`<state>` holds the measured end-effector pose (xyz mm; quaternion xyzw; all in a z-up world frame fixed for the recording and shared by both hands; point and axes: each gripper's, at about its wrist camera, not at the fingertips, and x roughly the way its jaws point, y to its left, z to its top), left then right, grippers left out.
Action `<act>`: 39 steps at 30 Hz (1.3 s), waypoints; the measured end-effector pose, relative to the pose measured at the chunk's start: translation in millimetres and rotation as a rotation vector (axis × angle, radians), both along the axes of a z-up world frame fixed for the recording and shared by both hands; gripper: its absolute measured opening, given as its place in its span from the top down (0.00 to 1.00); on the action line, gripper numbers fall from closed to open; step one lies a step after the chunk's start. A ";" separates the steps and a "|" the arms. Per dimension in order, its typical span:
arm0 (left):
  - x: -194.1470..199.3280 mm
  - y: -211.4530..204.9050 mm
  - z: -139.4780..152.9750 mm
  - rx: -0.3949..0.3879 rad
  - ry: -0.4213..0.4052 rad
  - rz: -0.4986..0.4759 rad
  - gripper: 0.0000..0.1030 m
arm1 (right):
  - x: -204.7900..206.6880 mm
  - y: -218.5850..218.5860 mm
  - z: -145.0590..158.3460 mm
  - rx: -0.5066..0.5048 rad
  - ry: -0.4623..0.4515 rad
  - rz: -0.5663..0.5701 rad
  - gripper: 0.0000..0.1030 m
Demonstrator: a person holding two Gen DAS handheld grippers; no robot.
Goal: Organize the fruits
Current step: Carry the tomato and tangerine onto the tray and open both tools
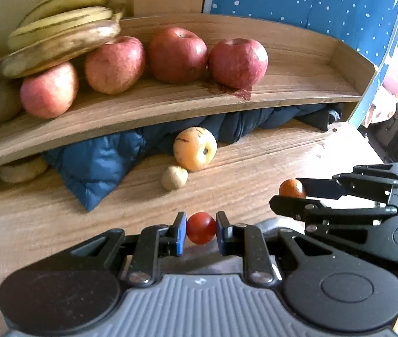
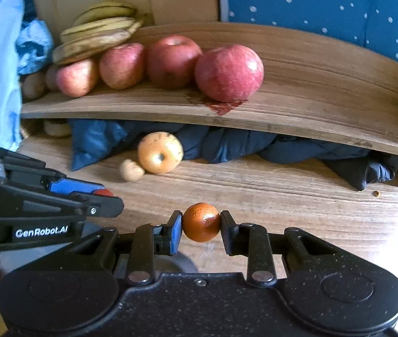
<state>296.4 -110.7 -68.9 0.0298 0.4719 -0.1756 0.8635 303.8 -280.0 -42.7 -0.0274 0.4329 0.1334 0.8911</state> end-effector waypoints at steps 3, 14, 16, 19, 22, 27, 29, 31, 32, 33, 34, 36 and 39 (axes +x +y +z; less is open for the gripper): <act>-14.8 1.2 2.9 0.001 -0.003 0.020 0.77 | -12.1 0.8 5.3 -0.001 -0.004 0.036 0.70; -55.2 2.1 5.4 -0.001 0.009 0.079 0.77 | -53.5 6.3 11.0 0.013 0.000 0.147 0.70; -60.5 1.4 5.8 -0.001 0.012 0.085 0.77 | -59.4 6.8 10.5 0.015 0.004 0.161 0.70; -67.3 -1.0 5.5 0.000 0.015 0.088 0.77 | -67.4 7.3 9.8 0.018 0.010 0.182 0.70; -74.8 -2.5 3.4 0.003 0.021 0.091 0.77 | -74.9 7.1 8.0 0.021 0.020 0.198 0.70; -85.5 -1.3 -0.1 0.008 0.036 0.104 0.77 | -85.8 7.4 2.5 0.020 0.039 0.219 0.70; -89.5 0.0 -1.3 0.008 0.042 0.109 0.77 | -89.3 7.7 0.9 0.020 0.045 0.223 0.70; -93.5 2.0 -2.6 0.003 0.052 0.115 0.77 | -92.0 7.9 -0.3 0.021 0.049 0.229 0.70; -95.1 3.2 -3.3 -0.001 0.058 0.118 0.77 | -93.2 8.2 -1.1 0.020 0.052 0.231 0.70; -96.3 4.1 -3.7 -0.002 0.061 0.121 0.77 | -93.9 8.5 -1.8 0.020 0.055 0.233 0.70; -97.8 5.1 -3.9 -0.003 0.064 0.122 0.77 | -95.2 8.9 -2.5 0.020 0.058 0.235 0.70; -99.6 6.4 -4.0 -0.005 0.068 0.124 0.77 | -97.3 9.8 -3.7 0.019 0.062 0.239 0.70; -101.7 7.8 -4.3 -0.005 0.074 0.124 0.77 | -99.9 11.7 -5.2 0.018 0.067 0.245 0.70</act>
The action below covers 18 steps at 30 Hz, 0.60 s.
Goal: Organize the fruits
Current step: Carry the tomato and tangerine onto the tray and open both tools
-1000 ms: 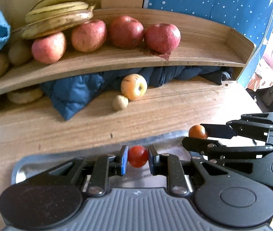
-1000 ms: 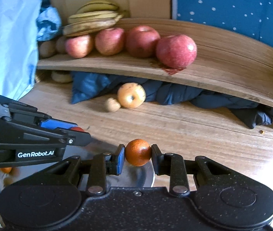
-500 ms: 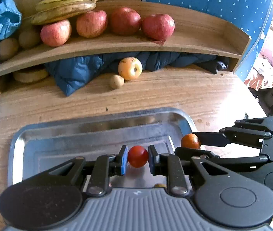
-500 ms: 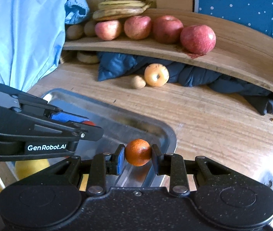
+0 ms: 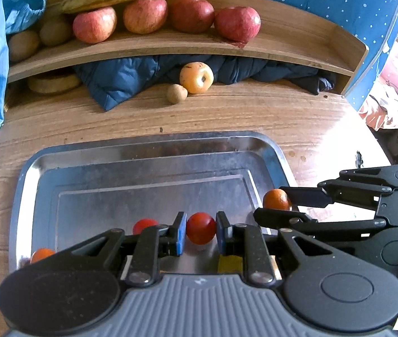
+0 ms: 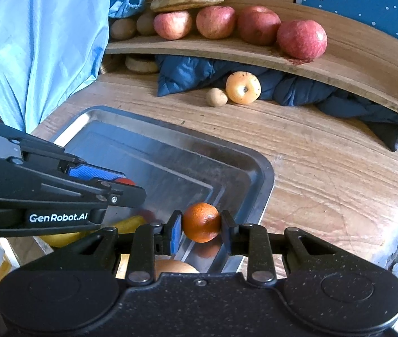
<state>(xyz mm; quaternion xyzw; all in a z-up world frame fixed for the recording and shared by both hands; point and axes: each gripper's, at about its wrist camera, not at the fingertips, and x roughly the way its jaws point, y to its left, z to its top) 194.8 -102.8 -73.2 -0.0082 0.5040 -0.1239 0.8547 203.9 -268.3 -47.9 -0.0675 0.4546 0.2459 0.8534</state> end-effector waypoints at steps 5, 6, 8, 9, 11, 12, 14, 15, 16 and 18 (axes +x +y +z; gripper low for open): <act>-1.2 2.5 -1.8 0.006 0.015 0.001 0.77 | -1.6 3.0 -1.6 -0.006 0.005 0.006 0.70; -1.1 3.0 -2.3 0.008 0.019 0.003 0.77 | -1.5 3.4 -1.8 -0.007 0.007 0.006 0.70; -0.8 4.1 -3.4 0.013 0.026 0.004 0.77 | -0.9 3.8 -2.7 -0.013 0.011 0.004 0.70; -0.7 4.7 -4.0 0.015 0.029 0.005 0.77 | -0.7 4.1 -3.3 -0.017 0.012 0.003 0.70; -0.3 5.9 -4.9 0.017 0.033 0.005 0.77 | -0.2 4.3 -4.1 -0.023 0.016 0.000 0.70; 0.0 6.2 -5.0 0.018 0.035 0.005 0.77 | 0.3 4.1 -4.4 -0.024 0.017 0.000 0.70; 0.7 6.3 -5.3 0.022 0.038 0.003 0.77 | 0.8 4.1 -5.0 -0.025 0.019 -0.001 0.70; 1.0 6.2 -5.5 0.026 0.041 0.003 0.77 | 0.8 4.1 -5.1 -0.026 0.020 -0.002 0.70; 1.0 6.2 -5.4 0.030 0.042 0.002 0.77 | 0.9 4.2 -5.3 -0.026 0.020 -0.003 0.69; 1.0 6.5 -5.5 0.035 0.044 0.001 0.76 | 1.2 4.3 -5.4 -0.025 0.021 -0.007 0.69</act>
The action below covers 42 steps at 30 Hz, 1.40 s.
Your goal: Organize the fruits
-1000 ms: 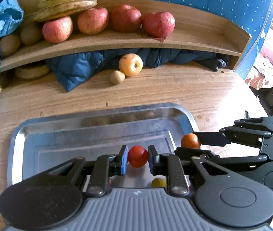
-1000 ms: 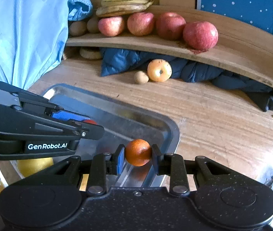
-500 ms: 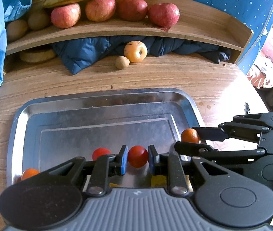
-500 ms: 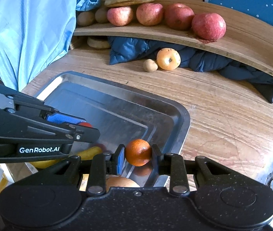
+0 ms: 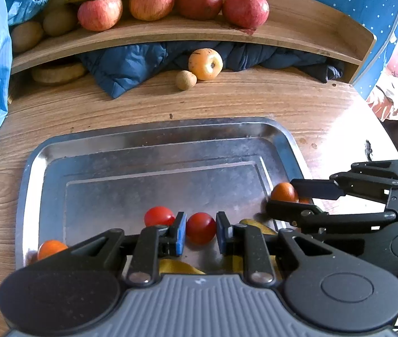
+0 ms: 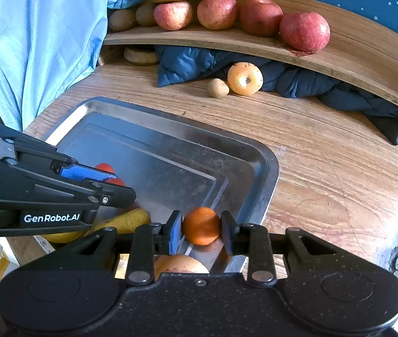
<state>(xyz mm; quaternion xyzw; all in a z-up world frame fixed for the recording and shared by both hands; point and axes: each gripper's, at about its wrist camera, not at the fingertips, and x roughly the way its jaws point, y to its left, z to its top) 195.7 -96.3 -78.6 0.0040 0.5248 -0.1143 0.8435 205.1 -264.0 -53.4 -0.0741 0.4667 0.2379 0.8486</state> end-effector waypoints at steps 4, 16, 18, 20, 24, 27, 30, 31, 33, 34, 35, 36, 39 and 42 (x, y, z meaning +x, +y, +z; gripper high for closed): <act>0.0 -0.3 -0.5 0.005 0.004 -0.003 0.76 | -0.4 -1.7 -0.6 0.002 0.002 -0.011 0.68; -7.7 2.5 12.1 -0.001 -0.034 0.016 0.56 | -9.7 -8.3 10.5 0.024 -0.032 -0.035 0.45; -11.0 4.6 16.0 -0.006 -0.045 0.024 0.54 | -11.8 -10.3 13.9 0.027 -0.042 -0.041 0.42; -14.9 6.6 20.0 -0.008 -0.056 0.033 0.51 | -15.0 -13.2 17.4 0.033 -0.051 -0.047 0.38; -22.8 11.2 27.9 -0.011 -0.078 0.054 0.41 | -21.0 -18.8 23.8 0.043 -0.068 -0.053 0.32; -29.6 15.7 33.2 -0.010 -0.091 0.076 0.30 | -26.9 -22.6 28.7 0.052 -0.080 -0.055 0.26; -38.2 20.7 38.6 -0.009 -0.106 0.097 0.20 | -33.3 -26.0 33.3 0.062 -0.089 -0.054 0.20; -41.1 22.3 40.2 -0.009 -0.111 0.104 0.19 | -35.4 -27.3 34.8 0.066 -0.091 -0.052 0.18; -47.3 26.3 43.4 -0.007 -0.116 0.120 0.14 | -39.3 -28.9 36.8 0.073 -0.095 -0.047 0.15; -51.0 28.8 45.1 -0.005 -0.118 0.128 0.13 | -41.1 -29.6 37.9 0.078 -0.096 -0.044 0.13; -54.5 30.9 46.6 -0.004 -0.119 0.135 0.12 | -43.0 -30.0 38.9 0.082 -0.096 -0.040 0.12; -58.3 33.1 47.7 -0.002 -0.120 0.142 0.10 | -44.7 -30.3 39.7 0.085 -0.096 -0.035 0.10; -69.7 39.3 50.4 0.005 -0.122 0.159 0.06 | -49.6 -29.9 41.4 0.094 -0.093 -0.014 0.04; -82.2 46.3 51.9 0.017 -0.113 0.175 0.05 | -55.5 -28.2 42.0 0.101 -0.084 0.015 0.01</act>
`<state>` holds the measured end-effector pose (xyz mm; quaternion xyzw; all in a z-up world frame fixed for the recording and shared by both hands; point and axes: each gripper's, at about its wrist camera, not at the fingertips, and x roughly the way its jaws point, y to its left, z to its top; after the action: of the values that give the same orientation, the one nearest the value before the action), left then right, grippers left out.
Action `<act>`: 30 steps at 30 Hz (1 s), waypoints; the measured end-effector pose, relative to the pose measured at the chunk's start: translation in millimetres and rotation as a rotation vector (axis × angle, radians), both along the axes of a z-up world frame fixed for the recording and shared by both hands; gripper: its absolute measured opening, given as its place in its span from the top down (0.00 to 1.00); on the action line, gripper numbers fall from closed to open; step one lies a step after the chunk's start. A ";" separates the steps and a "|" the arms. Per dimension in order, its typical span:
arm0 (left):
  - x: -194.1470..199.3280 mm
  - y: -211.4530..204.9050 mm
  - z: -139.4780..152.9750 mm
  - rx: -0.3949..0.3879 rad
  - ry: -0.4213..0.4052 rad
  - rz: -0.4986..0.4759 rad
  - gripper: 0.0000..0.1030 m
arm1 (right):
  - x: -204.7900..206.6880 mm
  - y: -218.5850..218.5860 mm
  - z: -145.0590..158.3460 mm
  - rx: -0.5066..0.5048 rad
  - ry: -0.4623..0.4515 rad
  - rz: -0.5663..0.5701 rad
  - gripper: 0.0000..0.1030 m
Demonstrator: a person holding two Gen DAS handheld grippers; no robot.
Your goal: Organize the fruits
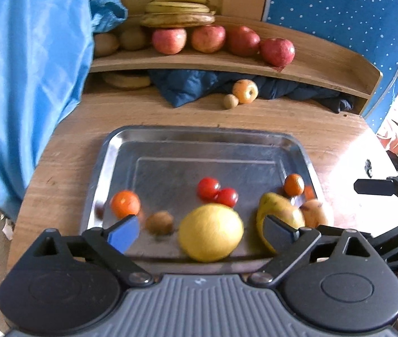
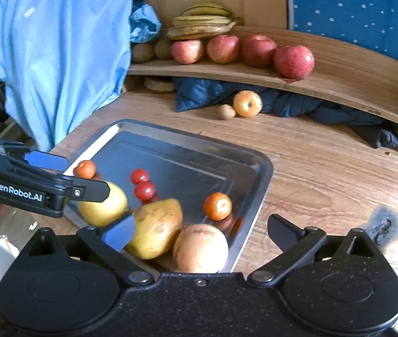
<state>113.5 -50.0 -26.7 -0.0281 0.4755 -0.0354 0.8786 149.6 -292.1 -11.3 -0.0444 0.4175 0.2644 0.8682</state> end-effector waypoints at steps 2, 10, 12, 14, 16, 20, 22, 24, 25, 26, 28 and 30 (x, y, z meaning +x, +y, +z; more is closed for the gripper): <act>-8.8 5.9 1.5 0.009 0.008 0.011 0.03 | -3.7 2.2 -0.2 0.000 0.008 0.021 0.01; -39.3 32.1 -6.9 0.044 0.099 0.076 0.01 | -17.9 6.4 -3.9 -0.039 0.057 0.096 0.01; -43.1 36.1 -11.1 0.054 0.125 0.084 0.01 | -21.2 7.9 -5.9 -0.063 0.072 0.114 0.01; -45.8 38.6 -16.4 0.079 0.156 0.092 0.01 | -23.8 9.1 -8.3 -0.086 0.086 0.128 0.01; -45.3 40.7 -20.8 0.109 0.183 0.102 0.01 | -24.7 9.9 -11.3 -0.109 0.100 0.131 0.01; -40.3 40.8 -19.3 0.120 0.188 0.106 0.01 | -22.0 10.5 -16.3 -0.149 0.116 0.119 0.01; -35.3 39.1 -15.5 0.123 0.179 0.098 0.01 | -20.0 8.8 -16.9 -0.152 0.118 0.110 0.01; -29.6 36.7 -12.7 0.127 0.170 0.091 0.01 | -17.1 7.3 -15.9 -0.145 0.117 0.104 0.01; -27.0 35.7 -11.2 0.129 0.164 0.086 0.01 | -15.7 6.9 -15.2 -0.141 0.116 0.100 0.01; -24.1 34.9 -10.3 0.129 0.158 0.082 0.01 | -13.7 6.7 -14.2 -0.136 0.114 0.098 0.01; -17.1 33.2 -8.0 0.133 0.148 0.075 0.01 | -8.8 6.3 -11.4 -0.124 0.108 0.094 0.01; -9.2 32.5 -6.7 0.138 0.137 0.068 0.01 | -4.6 7.1 -8.0 -0.113 0.100 0.090 0.01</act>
<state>104.4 -17.5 -33.3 0.0139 0.5345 0.0292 0.8446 145.0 -285.0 -19.4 -0.0987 0.4722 0.2812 0.8296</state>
